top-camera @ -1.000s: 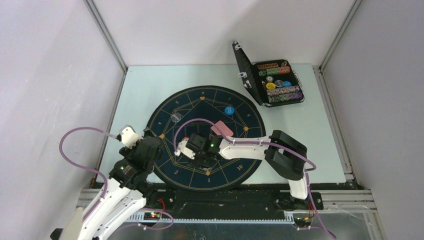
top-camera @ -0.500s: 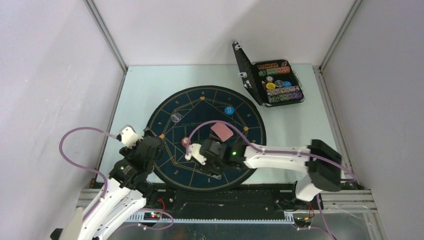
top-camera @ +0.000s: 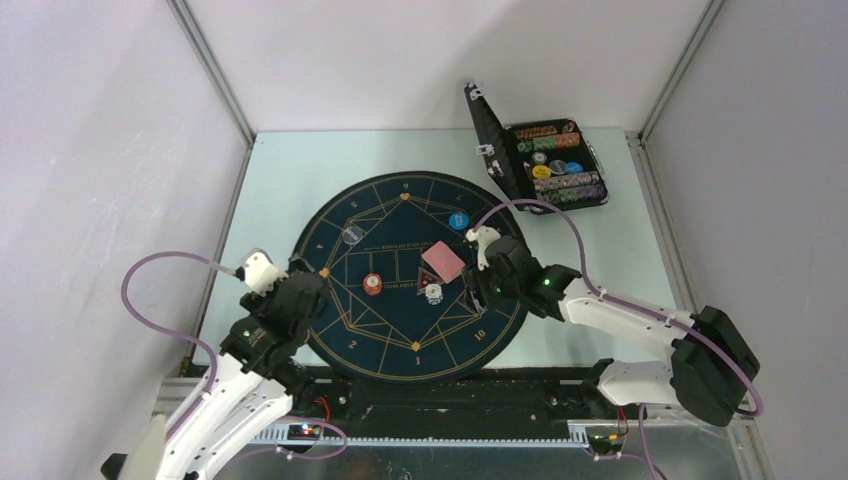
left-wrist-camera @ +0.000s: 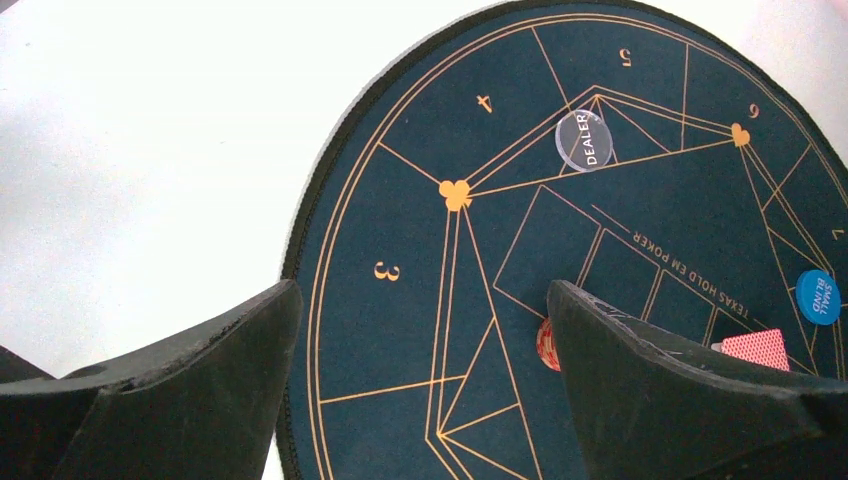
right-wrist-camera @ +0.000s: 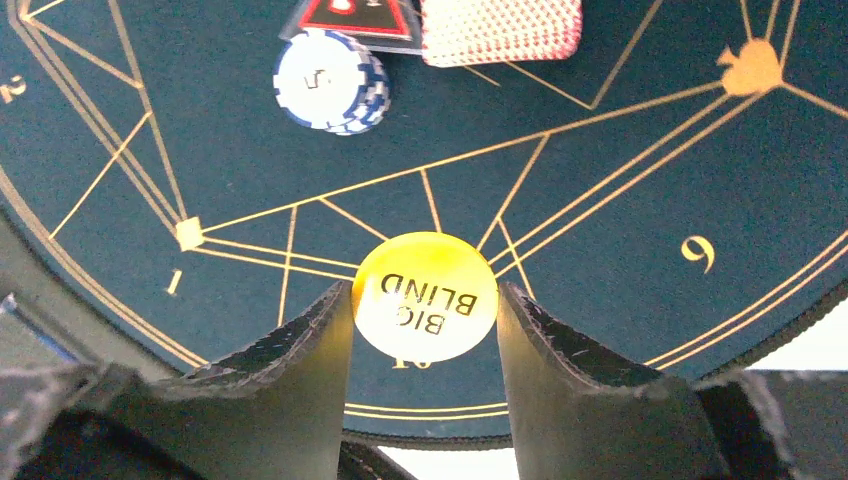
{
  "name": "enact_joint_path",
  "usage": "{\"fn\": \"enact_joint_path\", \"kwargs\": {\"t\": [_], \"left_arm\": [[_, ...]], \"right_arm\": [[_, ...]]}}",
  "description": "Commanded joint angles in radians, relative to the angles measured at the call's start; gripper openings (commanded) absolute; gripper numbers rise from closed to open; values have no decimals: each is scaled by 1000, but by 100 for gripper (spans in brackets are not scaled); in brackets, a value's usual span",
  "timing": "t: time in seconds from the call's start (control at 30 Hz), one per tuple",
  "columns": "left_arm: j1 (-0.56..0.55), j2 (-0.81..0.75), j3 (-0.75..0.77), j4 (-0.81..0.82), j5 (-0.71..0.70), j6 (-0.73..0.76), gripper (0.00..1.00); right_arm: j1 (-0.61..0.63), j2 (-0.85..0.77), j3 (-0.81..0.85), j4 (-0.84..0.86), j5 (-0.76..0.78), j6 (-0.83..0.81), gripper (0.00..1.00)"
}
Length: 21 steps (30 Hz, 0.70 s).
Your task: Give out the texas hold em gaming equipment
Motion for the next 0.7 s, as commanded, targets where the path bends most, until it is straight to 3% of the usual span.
{"fn": "enact_joint_path", "kwargs": {"t": [0.0,0.33,0.67], "left_arm": [[8,18,-5,42,-30,-3,100],[7,48,-1,56,-6,13,100],[8,58,-12,80,23,30,100]], "right_arm": [[-20,54,-13,102,41,87,24],[-6,206,-14,189,146,136,44],[42,278,-13,247,181,142,52]]}}
